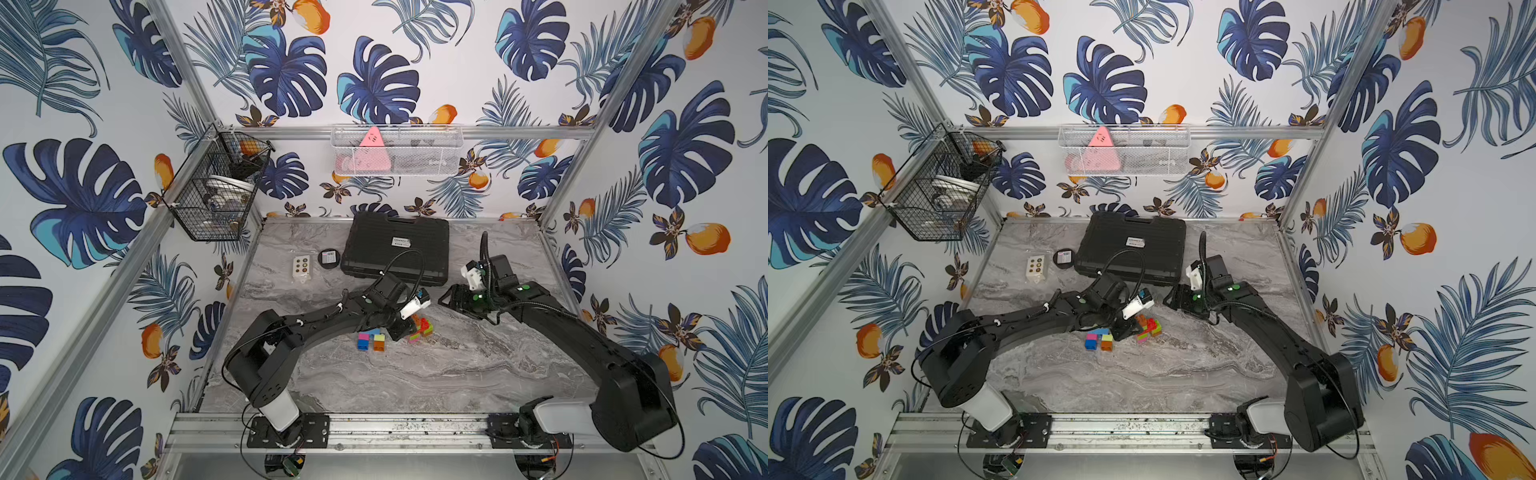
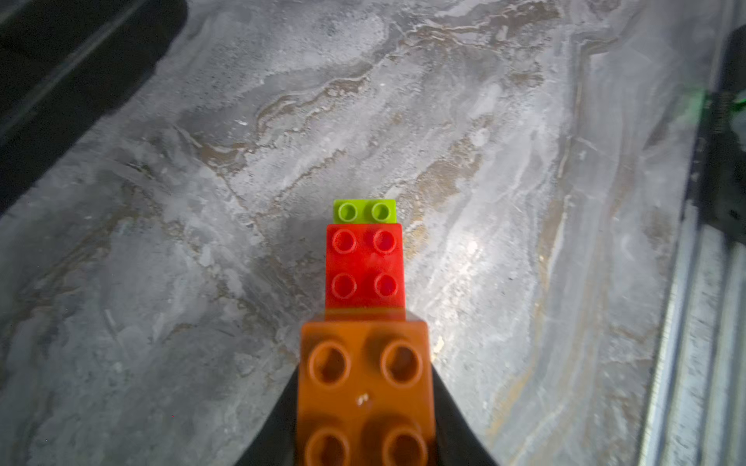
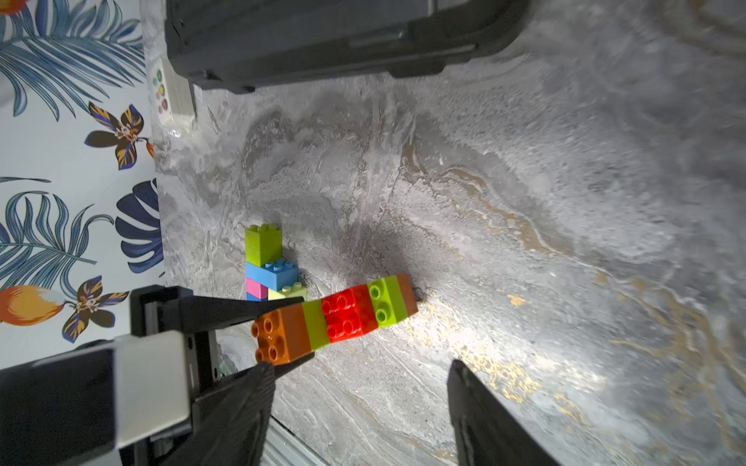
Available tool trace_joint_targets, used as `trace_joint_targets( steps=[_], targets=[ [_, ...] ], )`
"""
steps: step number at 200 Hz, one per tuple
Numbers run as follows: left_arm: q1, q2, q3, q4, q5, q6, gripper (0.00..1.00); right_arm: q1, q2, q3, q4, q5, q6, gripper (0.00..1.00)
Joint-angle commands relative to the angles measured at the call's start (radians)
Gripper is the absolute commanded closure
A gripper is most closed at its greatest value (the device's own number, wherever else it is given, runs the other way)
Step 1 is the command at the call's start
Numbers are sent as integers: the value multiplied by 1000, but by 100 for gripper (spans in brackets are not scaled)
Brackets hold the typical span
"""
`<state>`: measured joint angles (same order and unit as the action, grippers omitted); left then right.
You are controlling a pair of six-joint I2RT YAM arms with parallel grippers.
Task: Assemble the letter h with lego
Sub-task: Pick up the lego brick from the center of the board, then place the lego brick at the center of the board.
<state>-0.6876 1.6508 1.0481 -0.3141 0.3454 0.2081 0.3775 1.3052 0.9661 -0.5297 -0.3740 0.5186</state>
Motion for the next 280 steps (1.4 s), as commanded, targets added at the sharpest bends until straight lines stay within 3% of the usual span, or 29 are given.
trace_joint_targets(
  steps=[1, 28, 57, 99, 124, 147, 209, 232, 247, 280],
  targets=[
    [5, -11, 20, -118, 173, 16, 100, 0, -85, -6, -104, 158, 35, 29],
    [11, 9, 25, -176, 315, 25, 100, 0, -163, -23, -116, 188, 25, 28],
    [50, 118, 111, -288, 455, 58, 100, -1, -161, -29, -120, 167, 20, 28],
    [64, 160, 138, -291, 435, 55, 100, -1, -149, -41, -116, 133, 7, 27],
    [75, 208, 169, -302, 423, 57, 91, 0, -149, -50, -103, 118, 1, 26],
    [98, 237, 196, -298, 422, 51, 73, -1, -144, -45, -104, 105, -6, 26],
    [126, 312, 250, -300, 391, 58, 46, -1, -150, -59, -100, 114, -22, 26],
    [140, 313, 257, -286, 374, 47, 41, 0, -152, -70, -88, 158, -20, 25],
    [158, 296, 254, -257, 357, 31, 33, -1, -155, -67, -95, 183, -22, 25],
    [216, 248, 277, -242, 306, 16, 27, 0, -215, -102, -56, 305, -11, 22]
  ],
)
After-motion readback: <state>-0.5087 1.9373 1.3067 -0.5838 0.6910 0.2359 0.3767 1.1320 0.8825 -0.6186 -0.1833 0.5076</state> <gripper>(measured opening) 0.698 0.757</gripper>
